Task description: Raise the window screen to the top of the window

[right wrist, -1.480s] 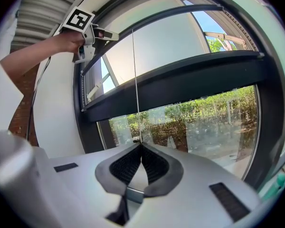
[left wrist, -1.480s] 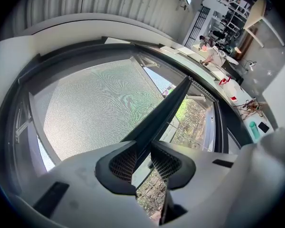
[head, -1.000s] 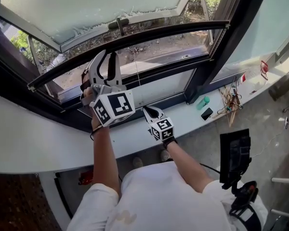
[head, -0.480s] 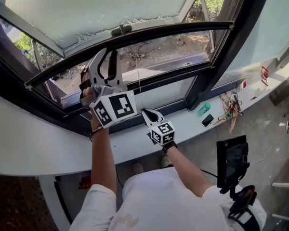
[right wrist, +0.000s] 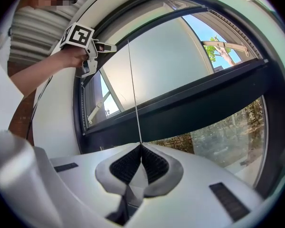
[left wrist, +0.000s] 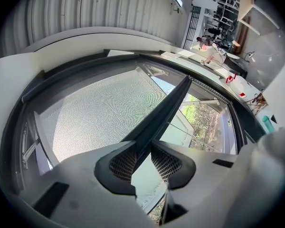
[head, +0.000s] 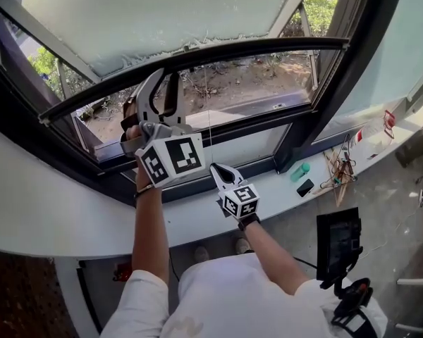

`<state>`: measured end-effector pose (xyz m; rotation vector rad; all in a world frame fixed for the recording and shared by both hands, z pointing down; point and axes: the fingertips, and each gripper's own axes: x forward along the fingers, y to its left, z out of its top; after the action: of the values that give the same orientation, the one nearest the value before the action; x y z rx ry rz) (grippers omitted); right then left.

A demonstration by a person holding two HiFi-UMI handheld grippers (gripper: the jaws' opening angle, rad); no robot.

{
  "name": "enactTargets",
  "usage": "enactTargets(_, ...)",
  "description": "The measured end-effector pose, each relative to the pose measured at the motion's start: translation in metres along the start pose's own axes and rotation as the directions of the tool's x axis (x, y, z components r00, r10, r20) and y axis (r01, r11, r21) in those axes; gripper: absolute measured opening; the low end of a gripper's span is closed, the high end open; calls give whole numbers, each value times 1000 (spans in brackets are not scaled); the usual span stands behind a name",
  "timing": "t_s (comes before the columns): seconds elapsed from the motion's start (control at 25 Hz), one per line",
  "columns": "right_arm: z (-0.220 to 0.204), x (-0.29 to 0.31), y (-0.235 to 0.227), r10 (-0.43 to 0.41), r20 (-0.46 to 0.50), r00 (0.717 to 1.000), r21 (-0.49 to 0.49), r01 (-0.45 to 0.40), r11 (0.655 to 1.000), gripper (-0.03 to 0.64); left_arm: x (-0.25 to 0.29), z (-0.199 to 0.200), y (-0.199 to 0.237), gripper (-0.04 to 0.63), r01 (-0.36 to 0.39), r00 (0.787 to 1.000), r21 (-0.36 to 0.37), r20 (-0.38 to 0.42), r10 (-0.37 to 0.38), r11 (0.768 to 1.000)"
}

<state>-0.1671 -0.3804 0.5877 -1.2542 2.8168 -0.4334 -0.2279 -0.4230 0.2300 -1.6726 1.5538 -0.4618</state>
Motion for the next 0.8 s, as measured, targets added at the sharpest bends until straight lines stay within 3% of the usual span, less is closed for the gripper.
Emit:
enactTargets(0.2,10,-7,-4,-14,22,1000,15,13,1000,5,1,7,5,71,-7,1000,3,-4,7,1000)
enactTargets(0.8,79,-8,12,30,167,985,-42,-23,999,5,17,46,59,71,-78,994,54,85,74,995)
